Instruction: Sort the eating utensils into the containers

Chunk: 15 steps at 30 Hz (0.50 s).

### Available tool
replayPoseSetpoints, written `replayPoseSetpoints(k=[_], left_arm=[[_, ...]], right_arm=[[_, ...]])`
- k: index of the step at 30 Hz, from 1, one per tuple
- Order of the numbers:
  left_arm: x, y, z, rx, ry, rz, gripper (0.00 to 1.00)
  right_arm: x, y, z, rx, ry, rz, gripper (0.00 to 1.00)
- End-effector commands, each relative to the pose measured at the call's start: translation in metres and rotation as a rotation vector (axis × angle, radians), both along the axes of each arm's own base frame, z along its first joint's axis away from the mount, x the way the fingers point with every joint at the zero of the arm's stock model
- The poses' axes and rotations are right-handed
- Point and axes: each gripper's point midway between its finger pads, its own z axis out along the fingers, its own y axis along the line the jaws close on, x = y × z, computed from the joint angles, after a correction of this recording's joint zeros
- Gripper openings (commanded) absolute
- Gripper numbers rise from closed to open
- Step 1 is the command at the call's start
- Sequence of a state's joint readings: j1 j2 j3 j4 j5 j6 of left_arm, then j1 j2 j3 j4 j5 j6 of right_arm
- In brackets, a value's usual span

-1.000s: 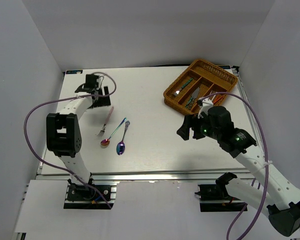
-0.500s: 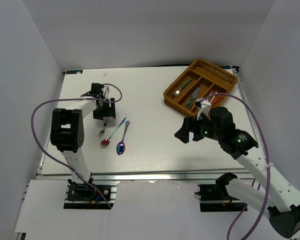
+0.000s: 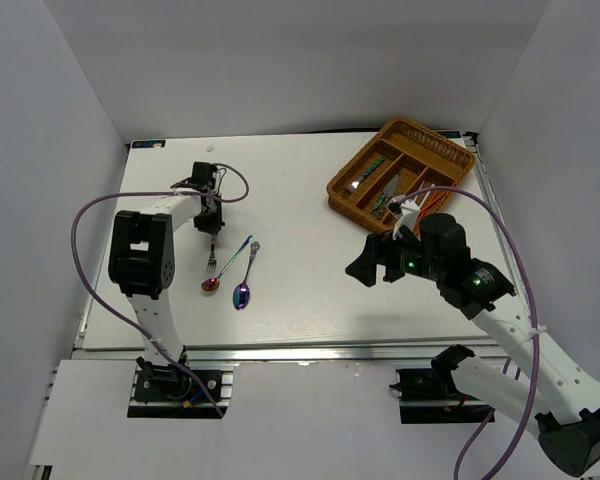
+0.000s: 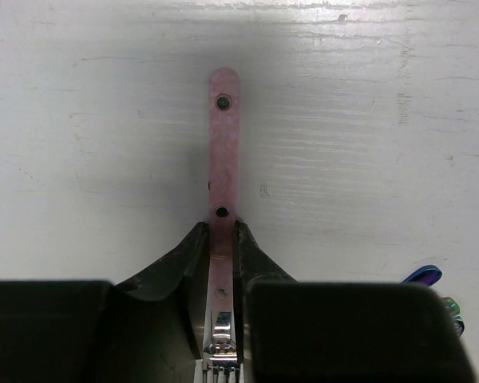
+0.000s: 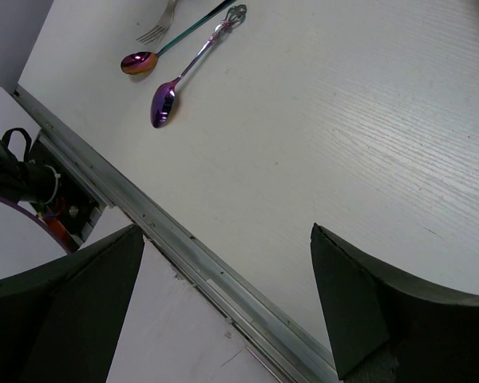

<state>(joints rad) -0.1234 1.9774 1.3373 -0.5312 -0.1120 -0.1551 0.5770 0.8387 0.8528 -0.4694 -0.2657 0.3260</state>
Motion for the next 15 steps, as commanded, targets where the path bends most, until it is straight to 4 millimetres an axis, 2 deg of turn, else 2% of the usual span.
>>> replayPoseSetpoints(k=[1, 2, 3, 6, 8, 9, 10, 12, 13, 14, 15], left_arm=[[-0.012, 0.012, -0.014, 0.082, 0.072, 0.030, 0.15], [-0.010, 0.014, -0.012, 0.093, 0.069, 0.038, 0.11], [-0.011, 0.016, -0.012, 0.105, 0.076, 0.048, 0.00], [-0.007, 0.019, 0.000, 0.115, 0.056, 0.087, 0.00], [-0.001, 0.001, 0.015, 0.021, 0.021, 0.060, 0.00], [0.004, -0.009, 0.028, -0.008, -0.021, 0.043, 0.00], [0.008, -0.016, 0.055, -0.039, -0.093, 0.025, 0.00], [0.013, -0.032, 0.085, -0.075, -0.189, 0.003, 0.00], [0.012, -0.038, 0.098, -0.093, -0.228, 0.015, 0.00], [0.011, -0.042, 0.126, -0.109, -0.301, 0.024, 0.00], [0.010, -0.057, 0.139, -0.140, -0.347, 0.001, 0.00]], right_arm=[[0.001, 0.006, 0.010, 0.049, -0.029, 0.014, 0.89], [0.002, 0.006, 0.010, 0.049, -0.028, 0.010, 0.89], [0.002, 0.006, 0.007, 0.050, -0.022, 0.008, 0.89], [0.005, 0.006, -0.001, 0.066, -0.006, -0.026, 0.89], [0.011, 0.005, -0.006, 0.075, 0.002, -0.068, 0.89], [0.014, 0.005, -0.006, 0.085, 0.004, -0.085, 0.89], [0.015, 0.007, -0.009, 0.100, 0.029, -0.104, 0.89], [0.020, 0.012, -0.005, 0.141, 0.033, -0.114, 0.89], [0.022, 0.015, -0.003, 0.159, 0.042, -0.117, 0.89], [0.023, 0.019, -0.002, 0.187, 0.068, -0.129, 0.89], [0.026, 0.023, -0.004, 0.200, 0.087, -0.131, 0.89]])
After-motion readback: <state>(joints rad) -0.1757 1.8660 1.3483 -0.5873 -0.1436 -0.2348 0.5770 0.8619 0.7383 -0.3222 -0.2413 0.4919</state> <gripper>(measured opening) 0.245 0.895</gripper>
